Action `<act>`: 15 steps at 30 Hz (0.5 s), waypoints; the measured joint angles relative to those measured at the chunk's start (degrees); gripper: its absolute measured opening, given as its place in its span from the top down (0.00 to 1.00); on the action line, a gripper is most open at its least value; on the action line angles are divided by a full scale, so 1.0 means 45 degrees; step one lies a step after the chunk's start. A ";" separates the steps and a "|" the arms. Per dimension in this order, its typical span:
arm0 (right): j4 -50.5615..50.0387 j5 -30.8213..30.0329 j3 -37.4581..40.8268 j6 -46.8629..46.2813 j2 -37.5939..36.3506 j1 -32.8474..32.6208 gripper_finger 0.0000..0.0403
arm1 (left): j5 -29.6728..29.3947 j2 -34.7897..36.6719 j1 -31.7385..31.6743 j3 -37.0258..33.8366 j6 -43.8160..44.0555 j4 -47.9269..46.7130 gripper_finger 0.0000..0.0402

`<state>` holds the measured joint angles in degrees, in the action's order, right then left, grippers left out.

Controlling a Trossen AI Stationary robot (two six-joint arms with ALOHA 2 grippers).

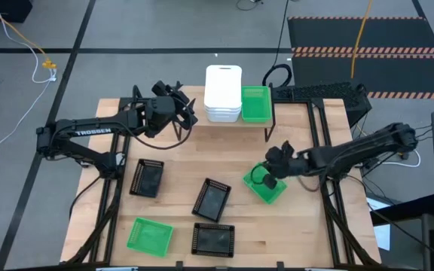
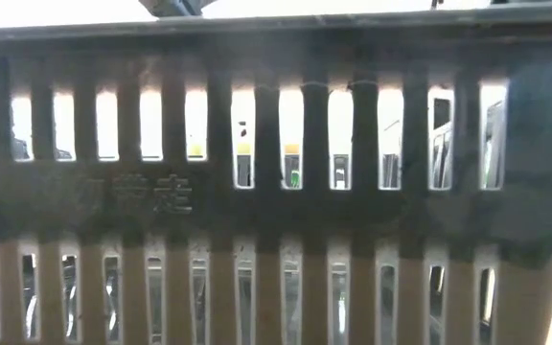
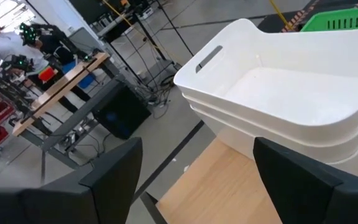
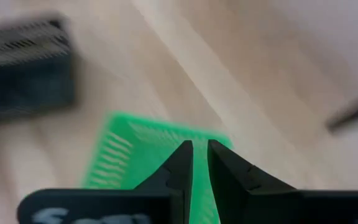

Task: Stack baskets on shelf by color
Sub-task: Stack the right green bin on top of the other green bin on the shelf

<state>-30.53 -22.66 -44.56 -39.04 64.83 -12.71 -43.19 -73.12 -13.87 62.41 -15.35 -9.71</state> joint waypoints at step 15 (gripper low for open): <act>0.1374 0.6358 0.1368 0.9666 -0.1969 -0.0916 0.89 | -0.0055 0.0000 0.0000 0.0000 0.1554 -0.1839 0.23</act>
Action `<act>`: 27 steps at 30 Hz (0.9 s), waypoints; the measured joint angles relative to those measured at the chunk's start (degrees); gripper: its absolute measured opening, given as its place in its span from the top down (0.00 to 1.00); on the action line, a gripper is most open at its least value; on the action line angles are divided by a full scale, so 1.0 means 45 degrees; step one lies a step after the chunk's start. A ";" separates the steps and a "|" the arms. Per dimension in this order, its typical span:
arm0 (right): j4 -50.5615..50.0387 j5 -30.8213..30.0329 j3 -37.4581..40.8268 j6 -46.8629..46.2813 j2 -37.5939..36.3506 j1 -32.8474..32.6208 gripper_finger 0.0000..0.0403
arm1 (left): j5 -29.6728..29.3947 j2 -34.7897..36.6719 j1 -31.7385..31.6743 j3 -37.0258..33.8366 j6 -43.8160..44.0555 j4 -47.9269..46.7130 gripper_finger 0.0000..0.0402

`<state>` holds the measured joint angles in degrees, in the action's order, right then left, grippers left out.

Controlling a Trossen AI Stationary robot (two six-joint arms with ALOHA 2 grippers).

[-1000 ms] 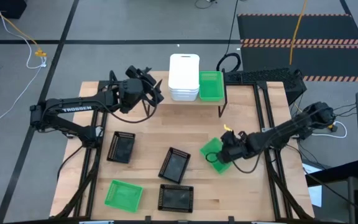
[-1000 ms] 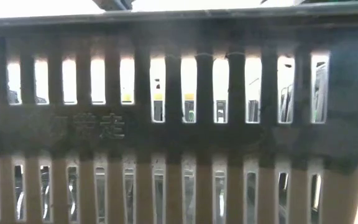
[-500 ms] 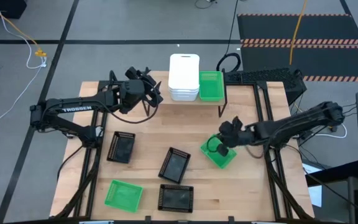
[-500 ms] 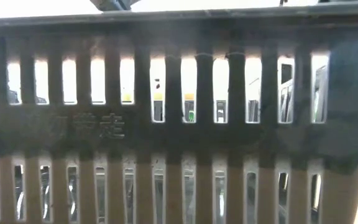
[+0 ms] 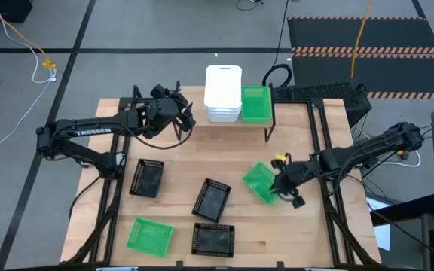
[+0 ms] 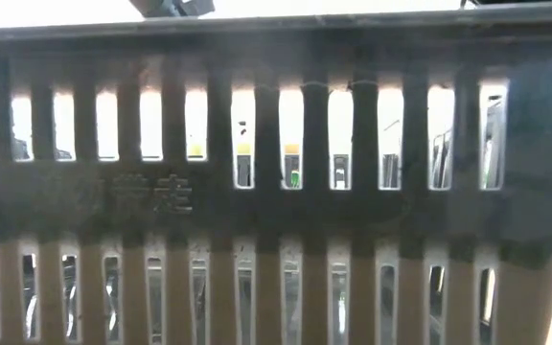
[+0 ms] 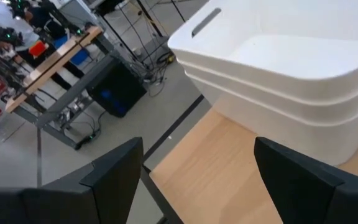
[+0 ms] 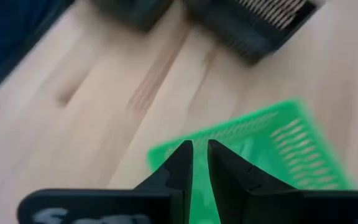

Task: Stack baskets on shelf by color
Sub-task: Stack the right green bin on top of the other green bin on the shelf

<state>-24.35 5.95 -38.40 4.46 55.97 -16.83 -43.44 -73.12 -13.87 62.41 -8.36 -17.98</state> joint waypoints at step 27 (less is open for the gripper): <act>-0.1660 -0.0619 0.0946 -0.0215 0.0477 -0.0537 0.58 | -0.0016 0.0000 0.0005 0.0000 0.1714 -0.2029 0.23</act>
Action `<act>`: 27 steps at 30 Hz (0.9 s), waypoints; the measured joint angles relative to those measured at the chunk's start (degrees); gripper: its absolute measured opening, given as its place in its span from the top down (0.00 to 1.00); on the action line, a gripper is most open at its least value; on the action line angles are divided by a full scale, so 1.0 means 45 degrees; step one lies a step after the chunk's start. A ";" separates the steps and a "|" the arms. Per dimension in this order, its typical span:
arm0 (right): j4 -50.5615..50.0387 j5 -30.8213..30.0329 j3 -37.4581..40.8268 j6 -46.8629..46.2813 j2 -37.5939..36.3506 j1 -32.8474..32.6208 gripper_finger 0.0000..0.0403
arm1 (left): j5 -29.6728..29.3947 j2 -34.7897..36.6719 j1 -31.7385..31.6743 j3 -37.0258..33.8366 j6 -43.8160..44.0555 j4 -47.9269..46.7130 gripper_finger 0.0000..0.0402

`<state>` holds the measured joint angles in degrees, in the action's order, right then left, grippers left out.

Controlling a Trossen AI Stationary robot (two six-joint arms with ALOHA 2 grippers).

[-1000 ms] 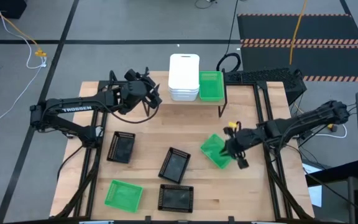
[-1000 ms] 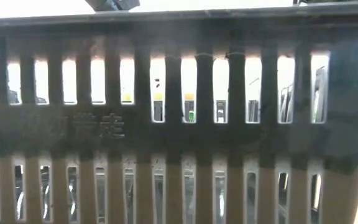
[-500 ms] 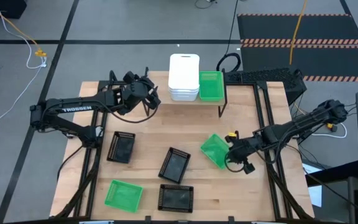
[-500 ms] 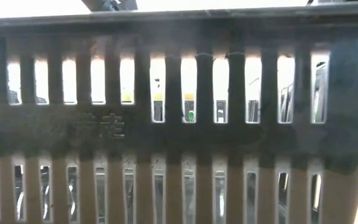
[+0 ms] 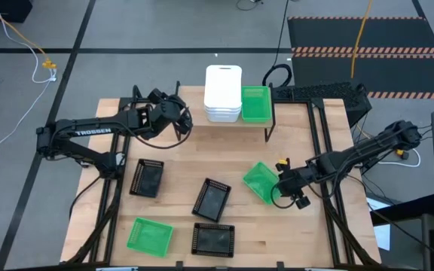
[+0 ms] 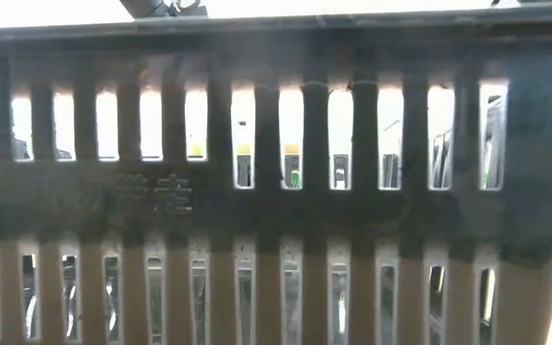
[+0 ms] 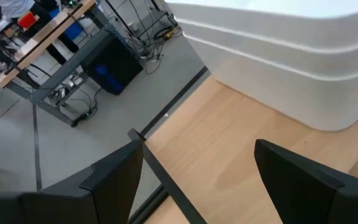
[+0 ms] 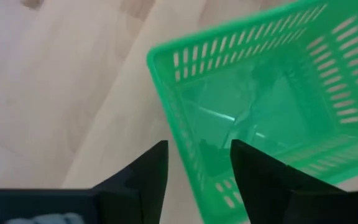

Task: Stack baskets on shelf by color
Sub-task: Stack the right green bin on top of the other green bin on the shelf

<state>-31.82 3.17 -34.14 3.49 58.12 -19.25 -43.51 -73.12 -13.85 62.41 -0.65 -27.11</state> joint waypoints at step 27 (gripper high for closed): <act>0.2896 0.0943 -0.2311 0.0295 -0.0168 0.0819 0.98 | -0.0018 0.0000 0.0000 0.0000 0.1471 -0.1525 0.23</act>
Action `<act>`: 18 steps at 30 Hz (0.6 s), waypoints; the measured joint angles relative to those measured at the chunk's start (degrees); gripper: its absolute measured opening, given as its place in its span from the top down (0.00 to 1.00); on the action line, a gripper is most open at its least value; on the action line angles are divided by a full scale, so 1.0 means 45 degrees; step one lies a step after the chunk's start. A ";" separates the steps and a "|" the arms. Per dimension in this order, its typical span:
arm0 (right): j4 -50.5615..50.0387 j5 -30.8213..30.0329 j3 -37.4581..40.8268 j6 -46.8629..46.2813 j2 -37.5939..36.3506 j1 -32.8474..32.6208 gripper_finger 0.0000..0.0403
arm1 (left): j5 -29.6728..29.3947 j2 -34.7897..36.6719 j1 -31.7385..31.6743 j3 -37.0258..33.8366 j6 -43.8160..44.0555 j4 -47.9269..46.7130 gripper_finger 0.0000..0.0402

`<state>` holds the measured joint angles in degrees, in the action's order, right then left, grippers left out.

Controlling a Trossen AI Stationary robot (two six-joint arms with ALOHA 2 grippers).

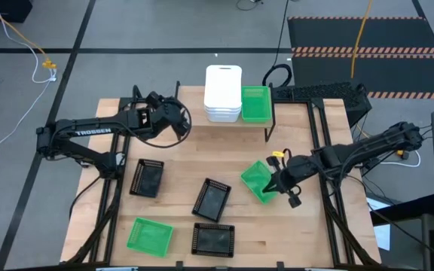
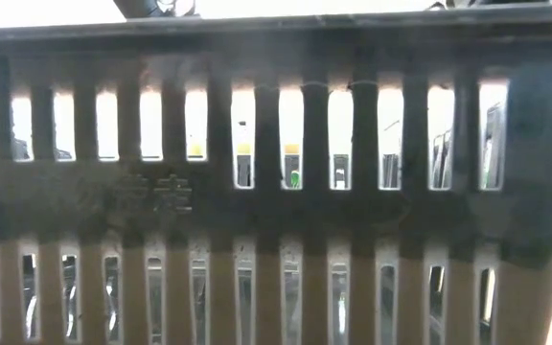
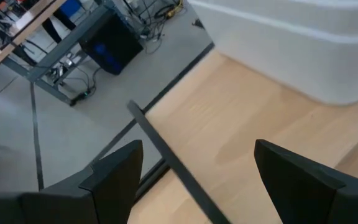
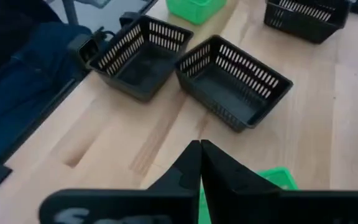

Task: Stack baskets on shelf by color
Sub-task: Stack the right green bin on top of the other green bin on the shelf

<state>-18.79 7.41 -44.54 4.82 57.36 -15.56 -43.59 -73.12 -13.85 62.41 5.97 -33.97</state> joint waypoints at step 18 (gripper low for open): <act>-0.3076 -0.1600 0.1138 -0.0816 0.1409 -0.0733 0.55 | -0.0024 0.0000 0.0005 0.0000 0.1721 -0.1754 0.23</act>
<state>-32.63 0.21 -39.42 1.15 63.70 -18.87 -43.70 -73.12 -13.82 62.41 13.72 -41.87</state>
